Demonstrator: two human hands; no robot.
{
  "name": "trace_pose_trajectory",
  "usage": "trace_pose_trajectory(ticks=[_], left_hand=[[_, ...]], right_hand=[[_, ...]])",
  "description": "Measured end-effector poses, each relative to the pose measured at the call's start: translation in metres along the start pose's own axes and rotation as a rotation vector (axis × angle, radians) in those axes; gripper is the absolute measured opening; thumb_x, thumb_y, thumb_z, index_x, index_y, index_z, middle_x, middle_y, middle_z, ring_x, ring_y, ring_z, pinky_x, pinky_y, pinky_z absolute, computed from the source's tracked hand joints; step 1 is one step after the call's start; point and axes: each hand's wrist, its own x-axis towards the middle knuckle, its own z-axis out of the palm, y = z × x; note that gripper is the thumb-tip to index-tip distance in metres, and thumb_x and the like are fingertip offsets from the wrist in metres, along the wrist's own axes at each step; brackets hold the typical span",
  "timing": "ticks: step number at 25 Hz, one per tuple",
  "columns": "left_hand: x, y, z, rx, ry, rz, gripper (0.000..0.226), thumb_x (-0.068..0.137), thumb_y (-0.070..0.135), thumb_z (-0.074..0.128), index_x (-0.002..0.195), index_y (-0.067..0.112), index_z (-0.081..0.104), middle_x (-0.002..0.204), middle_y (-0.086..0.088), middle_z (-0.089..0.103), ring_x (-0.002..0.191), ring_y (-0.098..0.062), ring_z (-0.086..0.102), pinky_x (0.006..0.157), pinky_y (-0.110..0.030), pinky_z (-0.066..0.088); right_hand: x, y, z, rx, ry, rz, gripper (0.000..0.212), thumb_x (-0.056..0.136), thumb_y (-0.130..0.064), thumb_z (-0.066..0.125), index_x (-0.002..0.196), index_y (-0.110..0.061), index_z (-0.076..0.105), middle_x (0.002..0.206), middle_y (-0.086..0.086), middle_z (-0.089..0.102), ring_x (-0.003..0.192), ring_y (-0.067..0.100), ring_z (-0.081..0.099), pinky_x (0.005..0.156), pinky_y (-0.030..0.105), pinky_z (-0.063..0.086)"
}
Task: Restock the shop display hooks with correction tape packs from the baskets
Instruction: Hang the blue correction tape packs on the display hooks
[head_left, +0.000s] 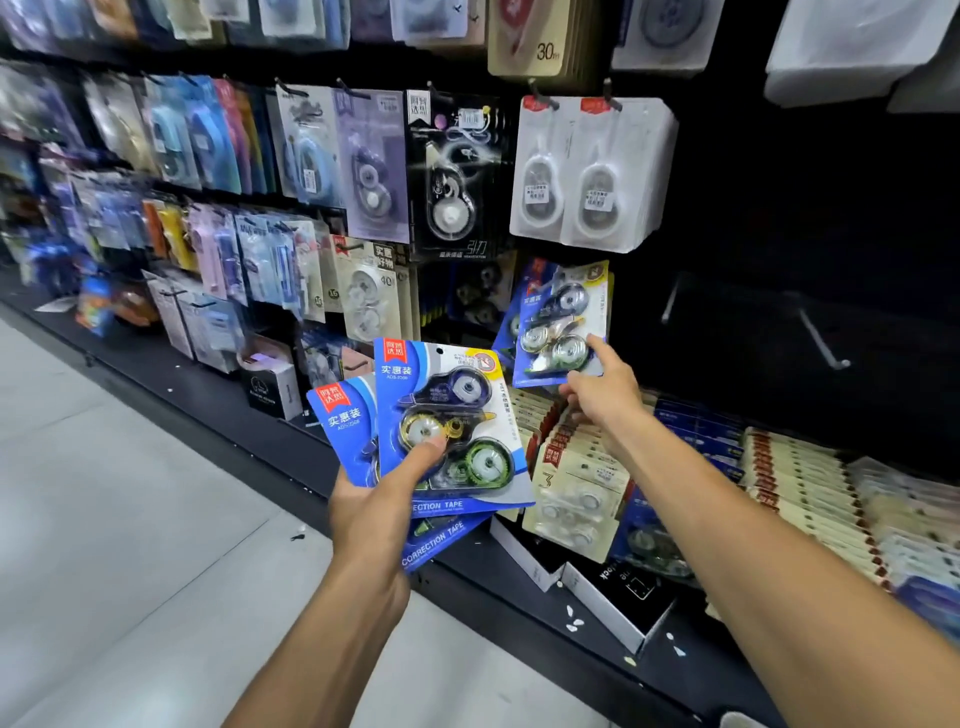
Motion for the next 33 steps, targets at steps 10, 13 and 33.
trace_pose_trajectory(ticks=[10,13,33], left_hand=[[-0.009,-0.002,0.016,-0.038,-0.047,-0.016,0.044,0.077,0.021,0.087,0.118,0.019,0.071,0.103,-0.003,0.079,0.09,-0.028,0.077,0.078,-0.047,0.063],[-0.01,-0.002,0.019,-0.125,-0.044,-0.092,0.042,0.085,0.04,0.077,0.121,0.02,0.07,0.104,-0.006,0.079,0.092,-0.03,0.077,0.074,-0.043,0.063],[0.005,-0.012,0.016,-0.077,0.171,-0.014,0.03,0.088,0.038,0.077,0.115,0.029,0.066,0.106,-0.001,0.076,0.083,-0.024,0.077,0.068,-0.046,0.064]], right_hand=[[-0.106,0.004,-0.029,0.107,-0.602,0.015,0.043,0.082,-0.03,0.079,0.115,-0.01,0.061,0.088,0.006,0.072,0.059,0.013,0.059,0.052,0.03,0.052],[-0.11,0.0,-0.032,0.267,-0.514,0.094,0.034,0.084,-0.014,0.078,0.111,-0.003,0.06,0.085,0.011,0.071,0.051,0.015,0.059,0.045,0.025,0.053],[-0.061,-0.002,-0.038,-0.018,0.075,-0.248,0.026,0.097,-0.027,0.063,0.117,-0.026,0.047,0.116,0.009,0.06,0.068,0.023,0.071,0.058,0.034,0.061]])
